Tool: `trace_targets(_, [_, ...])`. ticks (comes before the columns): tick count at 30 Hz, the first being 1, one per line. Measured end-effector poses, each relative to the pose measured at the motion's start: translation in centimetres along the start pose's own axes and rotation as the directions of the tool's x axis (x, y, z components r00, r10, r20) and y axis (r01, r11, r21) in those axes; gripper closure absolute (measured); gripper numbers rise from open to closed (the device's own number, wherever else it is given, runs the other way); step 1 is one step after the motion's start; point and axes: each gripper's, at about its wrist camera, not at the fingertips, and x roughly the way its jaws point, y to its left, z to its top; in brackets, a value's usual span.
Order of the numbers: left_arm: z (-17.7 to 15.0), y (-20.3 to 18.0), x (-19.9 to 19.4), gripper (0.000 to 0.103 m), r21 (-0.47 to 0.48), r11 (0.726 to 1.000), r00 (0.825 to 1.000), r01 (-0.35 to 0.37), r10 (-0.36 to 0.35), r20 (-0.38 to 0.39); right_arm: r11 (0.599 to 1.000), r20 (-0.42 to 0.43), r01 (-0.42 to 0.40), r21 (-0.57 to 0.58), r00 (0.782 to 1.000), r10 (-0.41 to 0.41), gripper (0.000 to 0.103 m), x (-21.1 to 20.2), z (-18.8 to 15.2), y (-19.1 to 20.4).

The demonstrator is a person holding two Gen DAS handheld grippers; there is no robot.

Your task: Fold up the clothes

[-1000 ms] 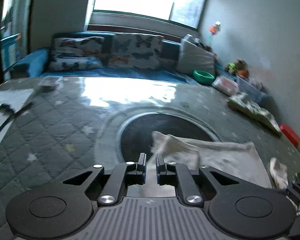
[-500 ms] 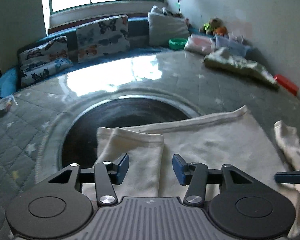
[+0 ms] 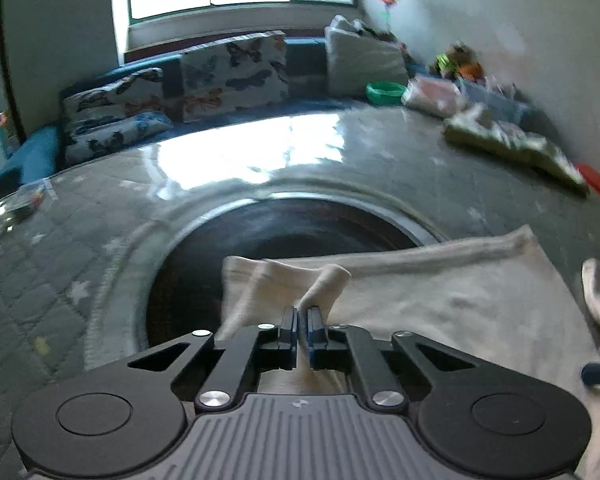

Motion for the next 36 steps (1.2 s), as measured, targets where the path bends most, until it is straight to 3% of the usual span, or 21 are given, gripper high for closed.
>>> trace_targets(6, [-0.7, 5.3, -5.3, 0.099, -0.151, 0.988, 0.995, -0.028, 0.041, 0.088, 1.0, -0.003, 0.018, -0.013, 1.0, -0.018, 0.004, 0.0, 0.1, 0.4])
trace_targets(13, [-4.3, 12.0, -13.0, 0.099, -0.299, 0.949, 0.971, -0.103, 0.161, 0.175, 0.998, 0.004, 0.039, -0.043, 0.999, -0.038, 0.005, -0.4, 0.3, 1.1])
trace_targets(15, [-5.4, 13.3, -14.3, 0.099, -0.317, 0.939, 0.965, -0.131, 0.194, 0.175, 0.998, 0.013, 0.03, -0.051, 0.999, -0.029, 0.005, -0.8, 0.4, 1.4])
trace_targets(17, [-6.3, 14.3, -14.8, 0.099, -0.327, 0.936, 0.973, -0.128, 0.183, 0.144, 0.998, 0.022, 0.004, -0.064, 1.0, -0.003, 0.005, -1.2, 0.6, 1.9])
trace_targets(20, [-6.6, 14.2, -14.2, 0.098, -0.326, 0.941, 0.986, -0.085, 0.127, 0.108, 0.995, 0.022, -0.061, -0.083, 0.998, 0.063, 0.005, -1.6, 0.9, 3.0])
trace_targets(22, [-6.4, 13.6, -13.3, 0.092, -0.319, 0.946, 0.992, -0.055, 0.087, 0.089, 0.991, 0.02, -0.093, -0.099, 0.995, 0.095, 0.005, -1.7, 1.1, 3.7])
trace_targets(28, [-4.6, 10.7, -9.5, 0.06, -0.315, 0.949, 0.999, 0.018, -0.007, 0.037, 0.981, 0.014, -0.141, -0.134, 0.989, 0.144, 0.013, -1.5, 2.1, 5.4])
trace_targets(31, [-3.9, 9.8, -7.3, 0.057, -0.359, 0.932, 0.999, 0.046, -0.05, -0.002, 0.979, 0.016, -0.153, -0.131, 0.987, 0.157, 0.015, -1.4, 2.9, 5.6])
trace_targets(34, [-3.5, 9.4, -5.7, 0.051, -0.37, 0.929, 1.0, 0.014, -0.022, -0.019, 0.978, 0.028, -0.158, -0.136, 0.986, 0.163, 0.015, -1.6, 3.1, 5.8])
trace_targets(36, [-3.3, 9.9, -4.4, 0.05, -0.411, 0.911, 0.999, -0.021, 0.002, -0.047, 0.977, 0.029, -0.157, -0.142, 0.986, 0.163, 0.015, -1.6, 2.9, 5.9])
